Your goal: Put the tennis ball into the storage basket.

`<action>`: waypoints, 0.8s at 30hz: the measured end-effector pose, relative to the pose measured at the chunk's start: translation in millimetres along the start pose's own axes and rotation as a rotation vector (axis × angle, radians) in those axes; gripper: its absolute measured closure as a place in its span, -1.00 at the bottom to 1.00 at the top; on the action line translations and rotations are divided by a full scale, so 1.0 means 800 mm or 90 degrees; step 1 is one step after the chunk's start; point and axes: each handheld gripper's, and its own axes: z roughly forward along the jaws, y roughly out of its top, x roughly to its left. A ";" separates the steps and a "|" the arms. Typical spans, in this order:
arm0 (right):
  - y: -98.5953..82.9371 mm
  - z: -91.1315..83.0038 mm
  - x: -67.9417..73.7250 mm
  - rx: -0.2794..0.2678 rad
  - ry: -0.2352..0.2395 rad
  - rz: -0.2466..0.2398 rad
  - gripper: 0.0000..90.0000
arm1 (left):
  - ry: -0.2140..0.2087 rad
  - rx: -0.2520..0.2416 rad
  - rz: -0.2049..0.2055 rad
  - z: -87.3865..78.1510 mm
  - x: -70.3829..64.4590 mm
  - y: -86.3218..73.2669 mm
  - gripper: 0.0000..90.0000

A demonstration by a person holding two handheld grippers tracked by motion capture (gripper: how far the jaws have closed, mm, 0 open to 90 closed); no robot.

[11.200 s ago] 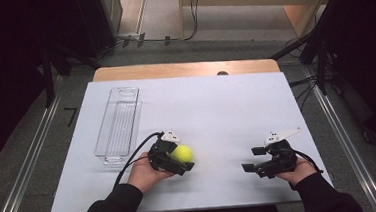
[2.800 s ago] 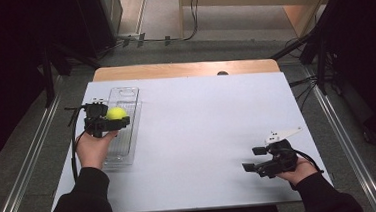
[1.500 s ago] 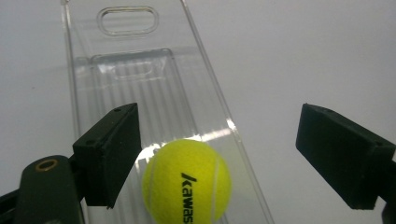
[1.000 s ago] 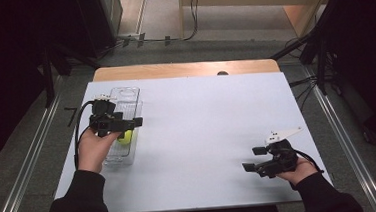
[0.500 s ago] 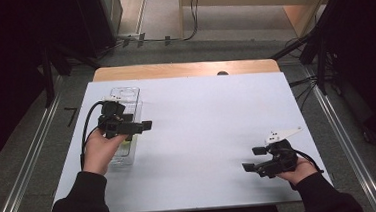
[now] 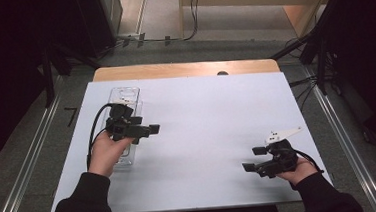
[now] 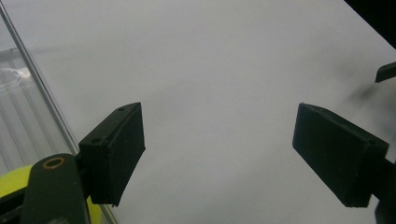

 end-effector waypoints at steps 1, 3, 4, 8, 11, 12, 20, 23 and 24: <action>0.000 0.000 0.000 0.000 0.000 0.000 -0.56 | -0.001 0.002 0.002 0.001 -0.001 0.000 -0.61; 0.000 0.000 0.000 0.000 0.000 0.000 -0.56 | -0.003 0.004 0.009 0.002 -0.003 0.000 -0.61; 0.000 0.000 0.000 0.001 0.000 0.001 -0.56 | -0.005 0.004 0.009 0.003 -0.005 0.000 -0.61; 0.000 0.000 0.000 0.000 0.000 0.000 -0.56 | -0.008 0.008 0.018 0.006 -0.009 -0.001 -0.61; 0.000 0.000 0.000 0.000 0.000 0.000 -0.56 | -0.011 0.010 0.020 0.008 -0.010 -0.002 -0.61; 0.000 0.000 0.000 0.000 0.000 0.000 -0.56 | -0.013 0.010 0.021 0.009 -0.011 -0.003 -0.61; 0.000 0.000 0.000 0.000 0.001 0.000 -0.56 | -0.021 0.019 0.036 0.016 -0.020 -0.006 -0.61; 0.000 0.000 0.000 0.001 0.001 0.000 -0.56 | -0.035 0.016 0.036 0.019 -0.023 -0.007 -0.61; 0.000 0.000 0.000 0.001 0.001 0.000 -0.56 | -0.035 0.016 0.038 0.020 -0.024 -0.007 -0.61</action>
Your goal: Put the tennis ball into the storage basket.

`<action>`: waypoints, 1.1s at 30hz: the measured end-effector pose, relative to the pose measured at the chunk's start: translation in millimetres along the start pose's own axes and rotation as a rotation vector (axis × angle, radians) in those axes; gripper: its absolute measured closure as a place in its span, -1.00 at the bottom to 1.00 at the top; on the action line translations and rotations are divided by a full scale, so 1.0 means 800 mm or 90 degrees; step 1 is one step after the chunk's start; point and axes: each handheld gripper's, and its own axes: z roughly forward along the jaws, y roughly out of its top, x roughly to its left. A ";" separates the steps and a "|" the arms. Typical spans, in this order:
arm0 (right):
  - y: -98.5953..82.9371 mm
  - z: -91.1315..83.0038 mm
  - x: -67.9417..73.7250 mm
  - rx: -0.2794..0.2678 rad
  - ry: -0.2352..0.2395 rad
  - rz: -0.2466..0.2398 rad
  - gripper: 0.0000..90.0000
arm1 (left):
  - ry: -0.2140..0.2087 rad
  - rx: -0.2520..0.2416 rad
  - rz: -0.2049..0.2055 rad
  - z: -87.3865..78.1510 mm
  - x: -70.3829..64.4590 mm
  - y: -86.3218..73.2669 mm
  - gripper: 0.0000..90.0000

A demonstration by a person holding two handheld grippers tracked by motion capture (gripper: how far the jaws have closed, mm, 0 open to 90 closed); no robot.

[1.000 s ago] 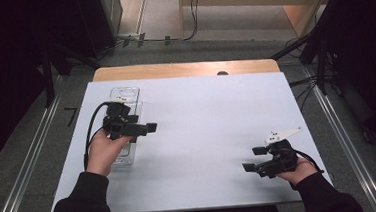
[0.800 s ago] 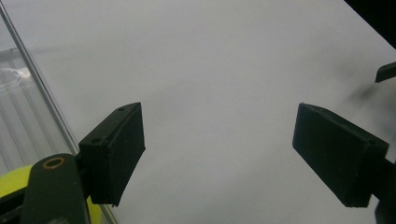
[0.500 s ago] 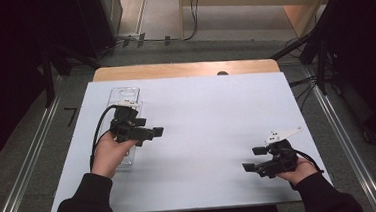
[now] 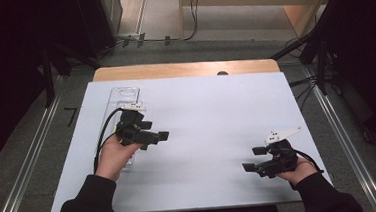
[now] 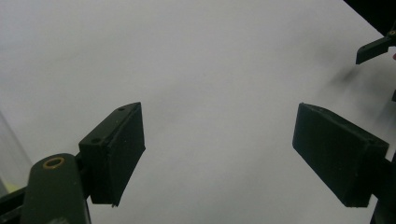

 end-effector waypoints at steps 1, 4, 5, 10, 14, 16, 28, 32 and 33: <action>0.000 0.000 0.000 0.000 0.000 0.000 -0.56 | 0.000 0.001 0.002 0.001 -0.001 0.000 -0.61; 0.000 0.000 0.000 -0.001 0.000 0.000 -0.56 | 0.001 0.006 0.013 0.006 -0.006 -0.002 -0.61; 0.000 0.000 0.000 0.000 0.000 0.000 -0.56 | 0.002 0.008 0.016 0.008 -0.007 -0.003 -0.61; 0.000 -0.001 0.000 0.000 0.000 0.002 -0.56 | -0.005 0.018 0.026 0.014 -0.010 -0.009 -0.61; 0.000 -0.001 -0.001 -0.002 0.000 0.002 -0.56 | -0.012 0.016 0.029 0.016 -0.010 -0.015 -0.61; 0.000 -0.002 -0.001 -0.002 -0.001 0.002 -0.56 | -0.012 0.019 0.032 0.016 -0.010 -0.017 -0.61; 0.000 -0.001 0.000 -0.001 0.000 0.002 -0.56 | -0.024 0.014 0.041 0.014 -0.013 -0.029 -0.61; 0.000 -0.002 0.000 -0.002 0.000 0.001 -0.56 | -0.025 0.014 0.041 0.014 -0.013 -0.032 -0.61; 0.000 -0.002 0.000 -0.002 0.000 0.001 -0.56 | -0.025 0.017 0.042 0.014 -0.013 -0.033 -0.61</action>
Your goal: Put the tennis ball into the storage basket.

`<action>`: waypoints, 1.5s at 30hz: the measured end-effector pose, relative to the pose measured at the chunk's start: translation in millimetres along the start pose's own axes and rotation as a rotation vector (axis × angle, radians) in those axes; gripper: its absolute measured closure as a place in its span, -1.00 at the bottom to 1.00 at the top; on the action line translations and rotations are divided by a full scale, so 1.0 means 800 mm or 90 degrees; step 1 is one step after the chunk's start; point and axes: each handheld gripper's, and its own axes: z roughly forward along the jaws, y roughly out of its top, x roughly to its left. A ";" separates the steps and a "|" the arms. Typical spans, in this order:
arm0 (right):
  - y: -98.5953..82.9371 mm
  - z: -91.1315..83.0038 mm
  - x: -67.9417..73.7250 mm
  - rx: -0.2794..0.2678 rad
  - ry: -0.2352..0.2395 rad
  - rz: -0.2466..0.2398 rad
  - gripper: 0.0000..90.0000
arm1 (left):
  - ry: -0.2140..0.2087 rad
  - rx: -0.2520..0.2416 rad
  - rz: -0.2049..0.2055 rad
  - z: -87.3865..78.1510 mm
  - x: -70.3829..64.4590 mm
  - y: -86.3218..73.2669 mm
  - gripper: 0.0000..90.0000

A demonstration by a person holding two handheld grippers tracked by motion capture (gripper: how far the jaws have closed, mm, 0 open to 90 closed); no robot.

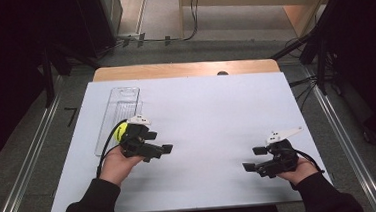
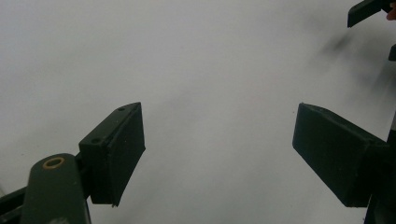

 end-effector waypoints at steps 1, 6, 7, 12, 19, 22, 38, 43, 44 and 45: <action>0.000 0.000 0.000 0.000 0.000 0.000 -0.56 | 0.001 -0.002 -0.001 0.000 -0.001 -0.001 -0.61; 0.000 0.001 0.001 0.002 -0.001 -0.001 -0.56 | -0.007 -0.003 0.001 -0.002 -0.001 -0.005 -0.61; 0.000 0.001 0.001 0.003 -0.001 -0.001 -0.56 | -0.007 -0.003 0.001 -0.002 -0.002 -0.006 -0.61; 0.000 0.001 0.001 0.002 -0.001 0.000 -0.56 | -0.011 0.004 0.002 -0.001 -0.002 -0.013 -0.61; 0.000 0.001 0.001 0.003 -0.001 -0.001 -0.56 | -0.017 0.011 0.005 -0.001 -0.006 -0.020 -0.61; 0.000 0.001 0.001 0.003 -0.001 -0.001 -0.56 | -0.020 0.013 0.003 -0.001 -0.007 -0.023 -0.61; 0.000 0.001 0.001 0.003 -0.001 -0.001 -0.56 | -0.035 0.025 0.026 0.000 -0.014 -0.041 -0.61; 0.000 0.001 0.001 0.003 -0.001 0.000 -0.56 | -0.040 0.025 0.025 -0.001 -0.015 -0.046 -0.61; 0.000 0.001 0.001 0.003 -0.001 0.000 -0.56 | -0.041 0.028 0.025 -0.001 -0.015 -0.047 -0.61; 0.000 0.001 0.001 0.003 -0.001 0.000 -0.56 | -0.041 0.028 0.026 -0.001 -0.016 -0.049 -0.61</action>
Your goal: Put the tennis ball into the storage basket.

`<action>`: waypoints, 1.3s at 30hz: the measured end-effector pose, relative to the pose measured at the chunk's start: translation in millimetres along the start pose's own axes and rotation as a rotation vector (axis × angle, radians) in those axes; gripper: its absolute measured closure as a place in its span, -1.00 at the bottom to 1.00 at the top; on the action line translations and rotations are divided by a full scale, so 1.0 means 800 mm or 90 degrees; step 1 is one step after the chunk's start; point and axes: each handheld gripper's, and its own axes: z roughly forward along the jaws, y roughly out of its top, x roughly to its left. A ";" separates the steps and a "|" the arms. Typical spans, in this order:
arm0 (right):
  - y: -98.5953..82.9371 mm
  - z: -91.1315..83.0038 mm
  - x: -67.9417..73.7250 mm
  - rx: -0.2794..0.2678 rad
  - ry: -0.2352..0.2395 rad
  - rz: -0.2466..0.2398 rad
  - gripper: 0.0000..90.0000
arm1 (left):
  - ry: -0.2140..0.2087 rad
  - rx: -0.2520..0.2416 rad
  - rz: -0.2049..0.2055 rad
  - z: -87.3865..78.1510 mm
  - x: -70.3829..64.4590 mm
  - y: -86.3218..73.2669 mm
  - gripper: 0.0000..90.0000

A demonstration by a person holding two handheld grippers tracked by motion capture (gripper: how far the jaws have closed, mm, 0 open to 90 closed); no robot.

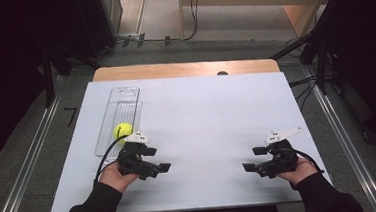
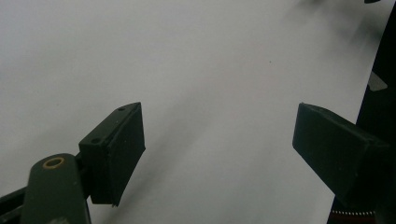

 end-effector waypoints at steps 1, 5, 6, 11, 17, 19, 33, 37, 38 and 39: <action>0.000 0.000 0.000 0.000 0.000 0.000 -0.56 | 0.000 0.004 0.002 0.000 0.000 -0.001 -0.61; 0.000 0.000 0.000 0.000 0.000 0.000 -0.56 | 0.001 0.007 0.011 -0.002 -0.002 -0.004 -0.61; 0.000 0.000 0.000 0.000 0.000 0.000 -0.56 | -0.002 0.007 0.012 -0.002 -0.002 -0.005 -0.61; 0.000 0.000 -0.001 -0.001 0.000 0.000 -0.56 | -0.006 0.011 0.013 -0.005 -0.001 -0.010 -0.61; 0.000 0.000 -0.001 0.000 0.000 0.001 -0.56 | -0.016 0.021 0.025 -0.004 -0.004 -0.016 -0.61; 0.000 0.000 0.000 0.000 -0.001 0.003 -0.56 | -0.019 0.026 0.030 -0.004 -0.004 -0.018 -0.61; 0.000 0.000 -0.001 -0.001 -0.001 0.000 -0.56 | -0.023 0.046 0.046 -0.005 -0.003 -0.025 -0.61; 0.000 0.000 0.000 -0.001 0.000 0.000 -0.56 | -0.023 0.047 0.047 -0.004 -0.003 -0.025 -0.61; 0.000 0.000 0.000 0.000 -0.001 0.000 -0.56 | -0.022 0.047 0.046 -0.004 -0.003 -0.025 -0.61; 0.000 0.000 0.000 0.000 -0.001 0.000 -0.56 | -0.022 0.047 0.047 -0.004 -0.003 -0.025 -0.61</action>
